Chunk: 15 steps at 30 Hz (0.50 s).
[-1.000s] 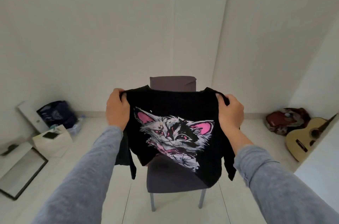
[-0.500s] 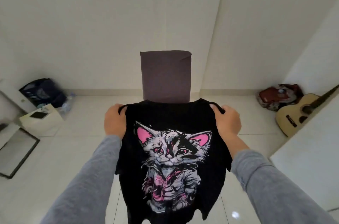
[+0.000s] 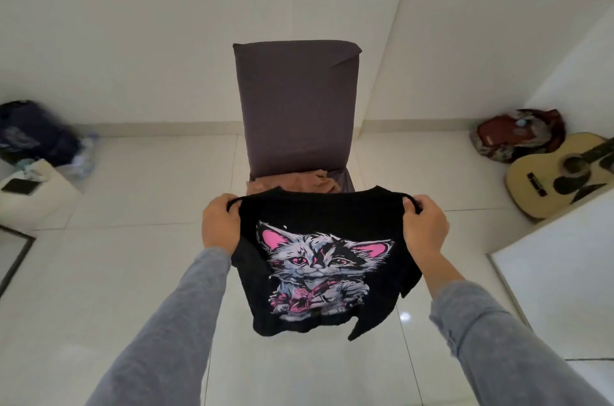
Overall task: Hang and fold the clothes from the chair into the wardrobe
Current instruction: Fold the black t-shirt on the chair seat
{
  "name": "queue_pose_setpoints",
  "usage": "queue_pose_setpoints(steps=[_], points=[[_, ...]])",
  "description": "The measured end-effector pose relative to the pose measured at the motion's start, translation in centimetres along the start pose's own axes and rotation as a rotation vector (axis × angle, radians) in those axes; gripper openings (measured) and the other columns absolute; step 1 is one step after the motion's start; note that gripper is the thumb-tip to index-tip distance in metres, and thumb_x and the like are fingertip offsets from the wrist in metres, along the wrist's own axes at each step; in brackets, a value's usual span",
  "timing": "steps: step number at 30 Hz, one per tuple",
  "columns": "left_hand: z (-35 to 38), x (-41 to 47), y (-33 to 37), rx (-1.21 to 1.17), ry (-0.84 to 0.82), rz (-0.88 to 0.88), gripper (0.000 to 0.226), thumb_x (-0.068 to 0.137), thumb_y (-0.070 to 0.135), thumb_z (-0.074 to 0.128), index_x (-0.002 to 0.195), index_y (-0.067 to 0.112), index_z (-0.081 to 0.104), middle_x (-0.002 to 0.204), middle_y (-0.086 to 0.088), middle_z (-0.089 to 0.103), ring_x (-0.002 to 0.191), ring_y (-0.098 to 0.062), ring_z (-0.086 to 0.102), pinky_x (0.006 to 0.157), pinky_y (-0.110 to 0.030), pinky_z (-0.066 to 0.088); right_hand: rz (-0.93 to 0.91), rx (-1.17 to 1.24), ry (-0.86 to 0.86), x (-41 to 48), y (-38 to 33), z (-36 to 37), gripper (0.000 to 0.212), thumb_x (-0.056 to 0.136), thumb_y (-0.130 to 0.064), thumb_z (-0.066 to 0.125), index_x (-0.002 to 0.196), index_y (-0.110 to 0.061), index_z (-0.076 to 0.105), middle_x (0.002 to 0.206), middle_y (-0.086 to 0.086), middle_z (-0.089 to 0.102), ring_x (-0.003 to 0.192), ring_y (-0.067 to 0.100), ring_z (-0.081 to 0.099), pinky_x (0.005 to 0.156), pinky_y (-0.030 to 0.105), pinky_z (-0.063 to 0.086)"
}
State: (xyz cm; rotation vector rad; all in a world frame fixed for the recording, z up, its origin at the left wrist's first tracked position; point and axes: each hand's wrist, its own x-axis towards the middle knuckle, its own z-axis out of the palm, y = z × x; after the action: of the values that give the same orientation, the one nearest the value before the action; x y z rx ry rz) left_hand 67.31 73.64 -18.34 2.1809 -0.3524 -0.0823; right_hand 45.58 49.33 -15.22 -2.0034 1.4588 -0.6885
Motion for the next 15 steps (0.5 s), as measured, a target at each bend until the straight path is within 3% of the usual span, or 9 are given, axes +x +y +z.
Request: queue_pose_setpoints(steps=[4, 9, 15], points=[[2.3, 4.0, -0.4, 0.001, -0.058, 0.006, 0.014, 0.090, 0.005, 0.053, 0.091, 0.002, 0.067, 0.089, -0.016, 0.067, 0.086, -0.031, 0.059, 0.082, -0.038, 0.046, 0.009, 0.008, 0.025, 4.4, -0.8, 2.6, 0.020, 0.092, -0.031, 0.057, 0.081, -0.013, 0.061, 0.085, 0.007, 0.068, 0.078, 0.026, 0.058, 0.088, 0.047, 0.045], [5.4, 10.8, -2.0, 0.038, -0.094, -0.063, 0.014, 0.090, 0.009, 0.054, 0.091, 0.007, 0.068, 0.088, -0.010, 0.067, 0.085, -0.027, 0.059, 0.078, -0.031, 0.044, -0.062, -0.131, 0.054, 10.3, -2.7, 8.2, 0.027, 0.092, -0.035, 0.056, 0.097, -0.011, 0.067, 0.093, 0.007, 0.069, 0.088, 0.028, 0.057, 0.081, 0.033, 0.030], [12.3, 19.5, -5.7, 0.113, -0.113, -0.153, 0.014, 0.089, 0.010, 0.055, 0.090, 0.008, 0.069, 0.086, -0.009, 0.068, 0.082, -0.027, 0.060, 0.077, -0.033, 0.047, -0.092, -0.238, 0.009, 19.0, -1.8, 18.9, 0.028, 0.094, -0.033, 0.054, 0.101, -0.009, 0.066, 0.097, 0.010, 0.068, 0.093, 0.030, 0.053, 0.075, 0.030, 0.020]])
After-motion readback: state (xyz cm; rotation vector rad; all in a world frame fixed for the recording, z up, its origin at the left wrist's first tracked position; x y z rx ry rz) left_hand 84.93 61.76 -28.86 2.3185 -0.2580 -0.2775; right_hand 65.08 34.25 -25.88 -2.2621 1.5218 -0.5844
